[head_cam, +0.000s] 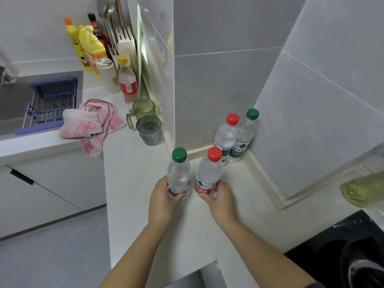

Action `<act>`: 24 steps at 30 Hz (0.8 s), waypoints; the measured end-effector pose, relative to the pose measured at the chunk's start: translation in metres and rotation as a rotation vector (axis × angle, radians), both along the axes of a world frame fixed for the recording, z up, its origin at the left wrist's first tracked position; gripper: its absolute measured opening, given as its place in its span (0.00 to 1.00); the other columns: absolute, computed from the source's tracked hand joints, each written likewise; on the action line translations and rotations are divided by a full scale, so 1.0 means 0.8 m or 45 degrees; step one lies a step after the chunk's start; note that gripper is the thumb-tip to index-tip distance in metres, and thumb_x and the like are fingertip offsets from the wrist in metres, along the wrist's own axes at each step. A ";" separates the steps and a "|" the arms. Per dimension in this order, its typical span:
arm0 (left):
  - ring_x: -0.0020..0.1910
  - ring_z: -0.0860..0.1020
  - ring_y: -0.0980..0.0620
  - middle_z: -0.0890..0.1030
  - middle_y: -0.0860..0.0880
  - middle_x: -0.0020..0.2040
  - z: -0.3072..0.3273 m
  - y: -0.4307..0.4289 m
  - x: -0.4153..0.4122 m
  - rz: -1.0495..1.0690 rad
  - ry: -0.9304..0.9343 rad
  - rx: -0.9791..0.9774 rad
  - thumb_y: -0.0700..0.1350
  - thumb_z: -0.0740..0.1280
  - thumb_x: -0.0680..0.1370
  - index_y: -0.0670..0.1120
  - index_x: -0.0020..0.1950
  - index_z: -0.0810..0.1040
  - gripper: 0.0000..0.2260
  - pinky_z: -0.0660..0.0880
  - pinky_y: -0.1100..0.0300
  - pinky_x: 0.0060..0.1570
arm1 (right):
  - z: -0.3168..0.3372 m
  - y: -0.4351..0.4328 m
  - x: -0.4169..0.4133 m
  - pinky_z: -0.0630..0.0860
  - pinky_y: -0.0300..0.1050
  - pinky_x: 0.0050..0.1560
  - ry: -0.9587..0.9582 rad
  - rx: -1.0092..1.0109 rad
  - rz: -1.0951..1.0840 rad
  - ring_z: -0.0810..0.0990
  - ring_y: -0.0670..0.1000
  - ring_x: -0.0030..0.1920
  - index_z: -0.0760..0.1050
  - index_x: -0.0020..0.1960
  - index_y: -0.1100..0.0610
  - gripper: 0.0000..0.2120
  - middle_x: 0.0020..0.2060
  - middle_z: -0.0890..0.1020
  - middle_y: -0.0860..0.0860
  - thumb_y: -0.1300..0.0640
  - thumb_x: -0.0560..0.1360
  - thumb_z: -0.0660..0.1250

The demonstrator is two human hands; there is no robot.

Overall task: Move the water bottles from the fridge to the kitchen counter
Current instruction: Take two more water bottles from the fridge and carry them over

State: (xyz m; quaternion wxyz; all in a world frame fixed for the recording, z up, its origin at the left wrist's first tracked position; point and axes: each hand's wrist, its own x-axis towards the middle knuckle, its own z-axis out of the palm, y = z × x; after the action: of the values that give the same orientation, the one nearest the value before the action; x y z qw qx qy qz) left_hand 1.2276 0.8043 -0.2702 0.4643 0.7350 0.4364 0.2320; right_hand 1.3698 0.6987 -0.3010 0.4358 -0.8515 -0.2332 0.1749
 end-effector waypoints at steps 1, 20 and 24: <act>0.51 0.77 0.56 0.79 0.55 0.51 0.002 0.001 0.003 0.006 -0.003 0.014 0.44 0.78 0.68 0.52 0.56 0.75 0.20 0.73 0.64 0.47 | 0.001 0.005 -0.001 0.76 0.46 0.48 0.010 0.014 -0.009 0.79 0.52 0.47 0.78 0.51 0.57 0.19 0.45 0.79 0.51 0.57 0.64 0.81; 0.41 0.76 0.52 0.79 0.52 0.41 -0.018 0.068 0.092 0.047 0.118 0.048 0.43 0.78 0.69 0.44 0.54 0.79 0.16 0.67 0.64 0.37 | -0.005 0.086 0.075 0.73 0.47 0.38 0.006 0.043 -0.195 0.73 0.50 0.32 0.70 0.36 0.56 0.18 0.30 0.76 0.50 0.59 0.66 0.81; 0.41 0.75 0.53 0.79 0.53 0.41 -0.018 0.066 0.093 0.057 0.110 0.037 0.43 0.78 0.69 0.43 0.54 0.79 0.17 0.66 0.67 0.36 | -0.004 0.089 0.077 0.69 0.44 0.35 -0.030 0.017 -0.182 0.72 0.50 0.32 0.71 0.37 0.58 0.17 0.29 0.75 0.48 0.59 0.66 0.81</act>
State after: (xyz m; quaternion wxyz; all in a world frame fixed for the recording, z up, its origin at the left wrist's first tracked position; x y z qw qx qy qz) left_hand 1.3021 0.8568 -0.2844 0.4290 0.7411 0.4689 0.2165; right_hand 1.4312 0.7697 -0.3039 0.4500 -0.8651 -0.1781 0.1317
